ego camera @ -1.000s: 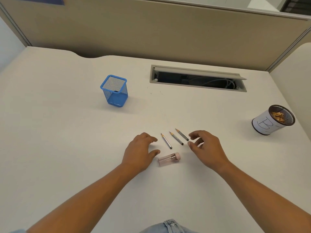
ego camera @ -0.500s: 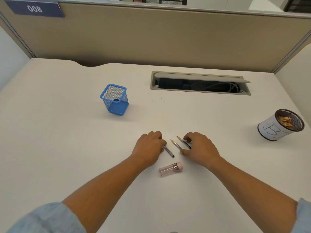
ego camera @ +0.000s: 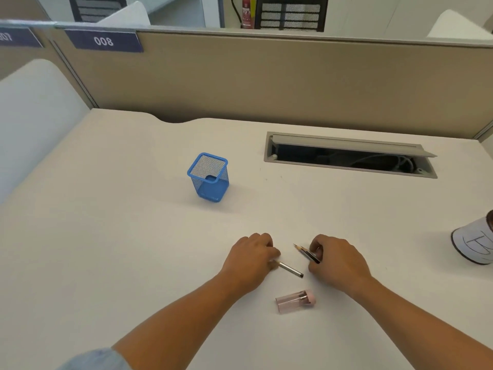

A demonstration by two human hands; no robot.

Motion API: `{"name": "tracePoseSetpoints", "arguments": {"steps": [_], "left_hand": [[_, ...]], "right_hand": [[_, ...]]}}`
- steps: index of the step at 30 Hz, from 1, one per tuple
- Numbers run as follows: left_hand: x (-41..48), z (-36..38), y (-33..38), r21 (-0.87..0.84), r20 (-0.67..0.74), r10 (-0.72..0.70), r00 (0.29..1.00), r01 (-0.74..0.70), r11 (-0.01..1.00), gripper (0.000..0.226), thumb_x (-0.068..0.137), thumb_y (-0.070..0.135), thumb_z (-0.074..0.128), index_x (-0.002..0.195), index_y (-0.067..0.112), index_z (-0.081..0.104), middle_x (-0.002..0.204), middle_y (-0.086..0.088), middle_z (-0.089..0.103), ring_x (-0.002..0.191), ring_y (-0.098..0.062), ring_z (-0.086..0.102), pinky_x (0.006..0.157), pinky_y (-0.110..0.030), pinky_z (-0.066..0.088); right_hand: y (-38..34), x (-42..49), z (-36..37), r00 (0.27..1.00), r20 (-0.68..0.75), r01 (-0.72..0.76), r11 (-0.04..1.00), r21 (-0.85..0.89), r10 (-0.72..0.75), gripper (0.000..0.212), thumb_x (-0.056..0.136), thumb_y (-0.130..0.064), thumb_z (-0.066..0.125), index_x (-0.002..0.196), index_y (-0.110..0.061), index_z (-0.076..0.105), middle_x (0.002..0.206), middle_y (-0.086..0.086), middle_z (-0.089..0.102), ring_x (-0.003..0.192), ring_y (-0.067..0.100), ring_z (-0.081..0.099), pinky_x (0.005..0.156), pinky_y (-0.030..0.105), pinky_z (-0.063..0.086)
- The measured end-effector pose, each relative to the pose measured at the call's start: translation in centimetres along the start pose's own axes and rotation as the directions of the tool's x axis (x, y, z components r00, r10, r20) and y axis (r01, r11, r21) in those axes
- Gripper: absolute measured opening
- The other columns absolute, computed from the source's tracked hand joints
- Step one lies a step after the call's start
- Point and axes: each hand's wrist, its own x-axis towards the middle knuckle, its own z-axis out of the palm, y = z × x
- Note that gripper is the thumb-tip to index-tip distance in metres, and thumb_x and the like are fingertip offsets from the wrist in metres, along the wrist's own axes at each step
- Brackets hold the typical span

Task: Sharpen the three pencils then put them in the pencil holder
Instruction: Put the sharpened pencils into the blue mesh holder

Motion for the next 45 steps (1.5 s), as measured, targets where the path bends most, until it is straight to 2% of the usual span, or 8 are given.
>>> {"name": "tracePoseSetpoints", "arguments": {"steps": [10, 16, 23, 27, 29, 33, 37, 45], "left_hand": [[0.0, 0.0, -0.1, -0.049, -0.039, -0.006, 0.999, 0.004, 0.999, 0.021, 0.097, 0.026, 0.050, 0.106, 0.021, 0.068, 0.111, 0.002, 0.062, 0.101, -0.022, 0.055, 0.079, -0.033, 0.040], [-1.1, -3.9, -2.2, -0.353, -0.069, -0.286, 0.956, 0.244, 0.903, 0.011, 0.088, 0.030, 0.065, 0.096, 0.027, 0.072, 0.094, 0.007, 0.074, 0.087, -0.013, 0.064, 0.083, -0.031, 0.051], [-2.5, -13.6, -6.7, -0.588, -0.256, -0.492, 0.832, 0.270, 0.763, 0.009, 0.082, 0.012, 0.076, 0.089, 0.018, 0.077, 0.075, 0.010, 0.071, 0.059, 0.010, 0.058, 0.061, -0.003, 0.042], [-1.2, -19.6, -9.2, -0.489, -0.370, -0.497, 0.785, 0.290, 0.823, 0.011, 0.086, 0.014, 0.071, 0.094, 0.017, 0.076, 0.077, 0.008, 0.070, 0.062, 0.004, 0.061, 0.064, -0.009, 0.045], [0.2, -21.4, -10.1, -0.419, -0.380, -0.511, 0.771, 0.348, 0.838, 0.010, 0.086, 0.015, 0.070, 0.094, 0.016, 0.076, 0.080, 0.004, 0.070, 0.068, -0.003, 0.062, 0.064, -0.013, 0.044], [3.5, -21.4, -11.4, -0.258, -0.246, -0.552, 0.797, 0.495, 0.830, 0.010, 0.085, 0.015, 0.067, 0.089, 0.016, 0.076, 0.083, 0.000, 0.071, 0.073, -0.015, 0.061, 0.058, -0.022, 0.047], [6.6, -18.8, -12.5, -0.099, -0.137, -0.561, 0.816, 0.552, 0.828, 0.012, 0.082, 0.015, 0.064, 0.085, 0.022, 0.074, 0.093, 0.000, 0.072, 0.081, -0.021, 0.066, 0.068, -0.032, 0.059], [9.4, -14.9, -13.4, 0.265, -0.027, -0.604, 0.796, 0.589, 0.764, 0.028, 0.079, 0.021, 0.071, 0.106, 0.017, 0.063, 0.104, -0.004, 0.067, 0.089, -0.024, 0.064, 0.068, -0.032, 0.056]], "right_hand": [[-1.1, 0.7, -0.8, 0.999, 0.042, 0.017, 0.996, -0.089, -0.014, 0.004, 0.073, -0.027, 0.064, 0.076, -0.028, 0.062, 0.081, -0.011, 0.063, 0.076, 0.015, 0.061, 0.056, 0.025, 0.045], [-1.1, 0.5, -1.0, 0.998, -0.025, 0.048, 0.997, -0.053, -0.049, 0.006, 0.078, -0.026, 0.065, 0.080, -0.031, 0.068, 0.079, -0.014, 0.068, 0.076, 0.012, 0.063, 0.063, 0.029, 0.054], [-1.8, 0.4, -0.8, 0.993, -0.060, 0.113, 0.972, 0.206, -0.102, 0.013, 0.081, -0.022, 0.072, 0.075, -0.034, 0.070, 0.071, -0.015, 0.071, 0.069, 0.008, 0.066, 0.064, 0.029, 0.056], [-3.2, 0.3, -0.5, 0.986, -0.095, 0.160, 0.936, 0.312, -0.137, 0.017, 0.080, -0.020, 0.074, 0.072, -0.034, 0.070, 0.065, -0.014, 0.069, 0.058, 0.006, 0.061, 0.057, 0.023, 0.050], [-3.6, 0.0, -0.4, 0.980, -0.110, 0.194, 0.919, 0.342, -0.166, 0.018, 0.080, -0.020, 0.075, 0.071, -0.034, 0.069, 0.072, -0.026, 0.068, 0.067, 0.002, 0.061, 0.056, 0.018, 0.048], [-4.2, -0.5, -0.4, 0.974, -0.127, 0.220, 0.906, 0.362, -0.186, 0.019, 0.080, -0.021, 0.076, 0.068, -0.034, 0.069, 0.074, -0.026, 0.068, 0.074, 0.003, 0.063, 0.062, 0.025, 0.053], [-3.7, -0.6, -0.3, 0.979, -0.130, 0.194, 0.900, 0.391, -0.155, 0.020, 0.076, -0.019, 0.079, 0.068, -0.035, 0.070, 0.073, -0.023, 0.070, 0.075, 0.003, 0.065, 0.066, 0.026, 0.055], [-2.0, -0.2, -0.2, 0.988, -0.126, 0.139, 0.901, 0.412, -0.095, 0.021, 0.074, -0.021, 0.081, 0.067, -0.037, 0.070, 0.070, -0.019, 0.070, 0.069, 0.008, 0.064, 0.065, 0.029, 0.055]]}}
